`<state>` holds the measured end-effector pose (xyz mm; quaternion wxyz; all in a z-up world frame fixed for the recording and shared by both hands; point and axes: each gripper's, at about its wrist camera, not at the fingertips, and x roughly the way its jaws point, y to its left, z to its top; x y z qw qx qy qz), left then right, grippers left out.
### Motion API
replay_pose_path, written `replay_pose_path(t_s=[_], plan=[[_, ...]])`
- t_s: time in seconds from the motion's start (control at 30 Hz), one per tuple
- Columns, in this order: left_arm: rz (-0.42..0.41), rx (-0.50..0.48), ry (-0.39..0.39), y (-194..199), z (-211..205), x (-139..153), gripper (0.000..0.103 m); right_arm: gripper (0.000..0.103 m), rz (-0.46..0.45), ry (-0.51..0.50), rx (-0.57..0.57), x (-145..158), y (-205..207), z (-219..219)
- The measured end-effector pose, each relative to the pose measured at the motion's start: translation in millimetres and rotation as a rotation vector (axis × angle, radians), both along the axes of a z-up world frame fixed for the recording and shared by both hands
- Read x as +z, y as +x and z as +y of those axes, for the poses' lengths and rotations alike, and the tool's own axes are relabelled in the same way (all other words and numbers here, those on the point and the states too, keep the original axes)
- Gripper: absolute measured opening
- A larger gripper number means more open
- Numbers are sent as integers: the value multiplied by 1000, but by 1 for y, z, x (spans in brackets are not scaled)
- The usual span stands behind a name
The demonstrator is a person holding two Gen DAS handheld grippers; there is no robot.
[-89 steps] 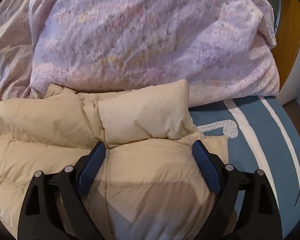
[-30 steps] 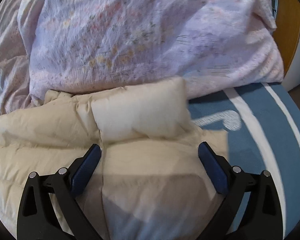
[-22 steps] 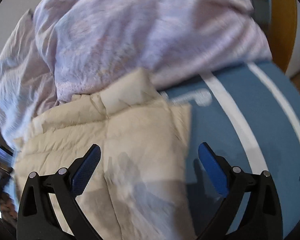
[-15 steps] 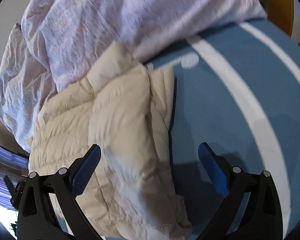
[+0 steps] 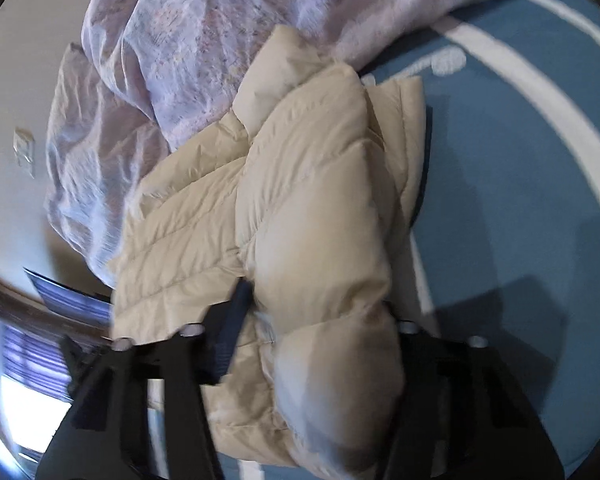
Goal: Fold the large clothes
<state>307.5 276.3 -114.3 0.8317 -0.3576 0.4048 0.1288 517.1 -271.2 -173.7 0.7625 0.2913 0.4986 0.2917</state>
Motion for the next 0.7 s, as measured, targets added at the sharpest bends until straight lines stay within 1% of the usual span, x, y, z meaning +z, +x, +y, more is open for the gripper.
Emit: replay_pose_path(t_s=[0.03,0.07,0.1,0.17,0.3,0.37,0.5,0.57,0.7], plan=[[-13,1,-10,-2,0,1,31,28,8,22,-4,0,-1,-2],[-24,0,-16,-2,0,1,24,25,13,53,-11,0,-5,-3],[-37,0,-23,-5,1,4,20,21,8,61,-12,4,-6,-4],[-52,0,-28,-10,3,10,17,18,-17,74,-1,14,-14,-2],[-96,9,-39,-37,14,28,16,16,-46,110,27,31,-34,3],[-104,14,-44,-54,20,32,16,16,-53,117,50,37,-46,11],[-86,19,-25,-94,28,35,16,16,-47,101,96,41,-78,25],[-80,21,-28,-115,33,34,16,16,-35,105,113,40,-94,30],[-71,21,-32,-144,40,31,17,16,-26,98,140,38,-122,36]])
